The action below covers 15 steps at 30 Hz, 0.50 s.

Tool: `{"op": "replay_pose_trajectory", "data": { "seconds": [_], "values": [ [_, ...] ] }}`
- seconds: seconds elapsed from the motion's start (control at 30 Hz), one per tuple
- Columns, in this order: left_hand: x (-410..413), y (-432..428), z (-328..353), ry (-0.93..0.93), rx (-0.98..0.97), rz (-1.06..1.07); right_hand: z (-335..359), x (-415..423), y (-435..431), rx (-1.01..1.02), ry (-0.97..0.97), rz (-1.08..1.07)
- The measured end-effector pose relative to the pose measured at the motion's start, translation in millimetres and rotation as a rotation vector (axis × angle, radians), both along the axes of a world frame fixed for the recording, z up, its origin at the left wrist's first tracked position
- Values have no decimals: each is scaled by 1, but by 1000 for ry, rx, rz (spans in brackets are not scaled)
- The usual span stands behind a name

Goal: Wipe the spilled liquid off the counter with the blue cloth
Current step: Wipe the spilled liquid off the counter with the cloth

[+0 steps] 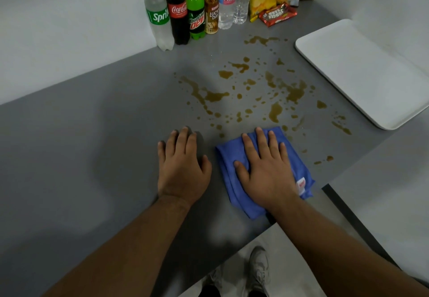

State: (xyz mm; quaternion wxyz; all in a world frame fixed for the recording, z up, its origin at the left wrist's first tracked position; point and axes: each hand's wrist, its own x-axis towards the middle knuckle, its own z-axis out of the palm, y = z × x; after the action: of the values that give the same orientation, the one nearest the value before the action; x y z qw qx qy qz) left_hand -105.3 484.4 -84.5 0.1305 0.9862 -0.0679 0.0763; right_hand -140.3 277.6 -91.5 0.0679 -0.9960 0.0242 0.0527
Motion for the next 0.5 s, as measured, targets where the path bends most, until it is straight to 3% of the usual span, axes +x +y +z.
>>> {"op": "replay_pose_trajectory", "data": {
  "seconds": [0.33, 0.5],
  "values": [
    [24, 4, 5, 5, 2, -3, 3, -11, 3, 28, 3, 189],
    [48, 9, 5, 26, 11, -21, 7, -6, -19, 15, -6, 111]
  ]
}}
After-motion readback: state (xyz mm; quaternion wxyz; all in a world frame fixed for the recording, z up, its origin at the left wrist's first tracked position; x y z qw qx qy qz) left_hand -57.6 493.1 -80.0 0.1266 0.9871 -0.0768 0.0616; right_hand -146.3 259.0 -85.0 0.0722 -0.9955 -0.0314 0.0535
